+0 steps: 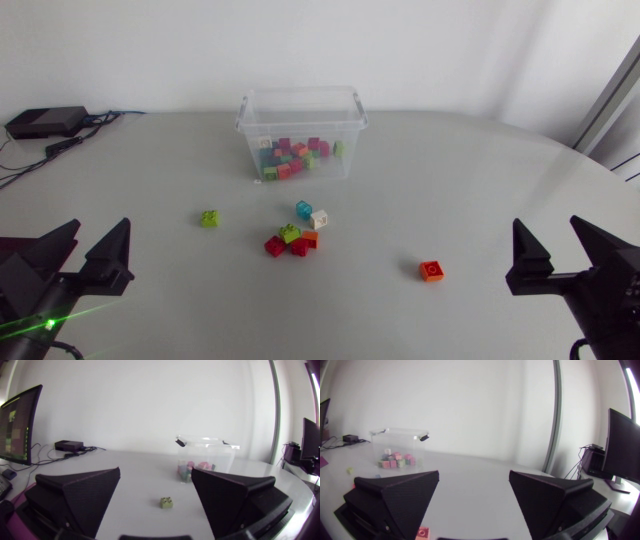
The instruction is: Place the duplo bricks in the container
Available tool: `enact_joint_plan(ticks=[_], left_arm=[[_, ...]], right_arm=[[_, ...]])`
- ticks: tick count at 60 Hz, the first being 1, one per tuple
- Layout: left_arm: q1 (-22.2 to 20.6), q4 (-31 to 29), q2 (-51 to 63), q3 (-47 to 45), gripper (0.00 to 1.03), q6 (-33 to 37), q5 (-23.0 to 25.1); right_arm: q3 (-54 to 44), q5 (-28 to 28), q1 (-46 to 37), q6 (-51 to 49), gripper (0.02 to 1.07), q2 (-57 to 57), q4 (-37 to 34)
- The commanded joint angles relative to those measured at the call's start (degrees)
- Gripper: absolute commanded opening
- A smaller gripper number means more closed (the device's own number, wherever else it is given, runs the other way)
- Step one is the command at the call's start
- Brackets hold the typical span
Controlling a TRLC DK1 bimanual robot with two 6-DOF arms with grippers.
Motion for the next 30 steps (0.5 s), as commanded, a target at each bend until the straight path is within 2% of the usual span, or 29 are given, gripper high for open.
enact_joint_plan(ticks=[1,30], left_arm=[[-0.45,0.42,-0.56,-1.13,0.99,-0.86,-0.21],[-0.01,-0.19,-0.56,0.28,0.99,-0.95,-0.21]], right_arm=[[-1.13,-0.19,0.46,1.06,1.03,-0.3,-0.43],[-1.04,-0.19,0.55,0.88,1.03,-0.38,-0.43]])
